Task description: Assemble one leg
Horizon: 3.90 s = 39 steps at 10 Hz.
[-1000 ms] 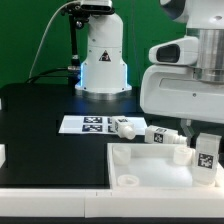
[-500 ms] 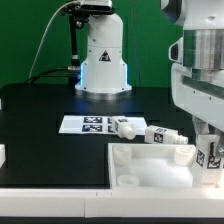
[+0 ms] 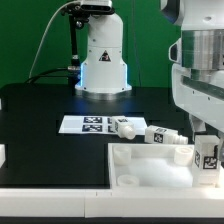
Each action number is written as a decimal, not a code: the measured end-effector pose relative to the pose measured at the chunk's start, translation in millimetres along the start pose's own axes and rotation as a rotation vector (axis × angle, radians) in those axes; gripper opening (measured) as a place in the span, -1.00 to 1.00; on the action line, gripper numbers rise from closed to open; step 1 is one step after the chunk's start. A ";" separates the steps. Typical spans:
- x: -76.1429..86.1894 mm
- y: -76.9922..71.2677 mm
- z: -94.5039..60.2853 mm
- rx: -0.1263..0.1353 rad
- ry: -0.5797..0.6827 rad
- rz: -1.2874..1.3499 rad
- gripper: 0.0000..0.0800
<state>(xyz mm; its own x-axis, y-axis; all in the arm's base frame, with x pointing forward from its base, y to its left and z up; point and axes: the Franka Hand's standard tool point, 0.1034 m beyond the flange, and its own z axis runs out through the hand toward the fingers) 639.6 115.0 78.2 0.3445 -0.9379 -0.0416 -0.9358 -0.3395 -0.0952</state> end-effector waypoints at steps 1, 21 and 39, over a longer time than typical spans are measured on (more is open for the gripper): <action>-4.8 0.9 3.2 -0.003 -0.007 -0.221 0.55; 6.0 -2.1 -0.9 -0.041 0.030 -0.686 -0.29; -3.0 2.7 -0.8 -0.046 0.007 -0.924 0.62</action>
Offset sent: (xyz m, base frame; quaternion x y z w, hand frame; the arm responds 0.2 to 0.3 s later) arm 0.0000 0.0000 0.0000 0.0000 0.0000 -0.1938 0.9810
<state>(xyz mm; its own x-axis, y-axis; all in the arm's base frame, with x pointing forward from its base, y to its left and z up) 635.9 116.8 78.8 0.9553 -0.2932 0.0375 -0.2913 -0.9554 -0.0480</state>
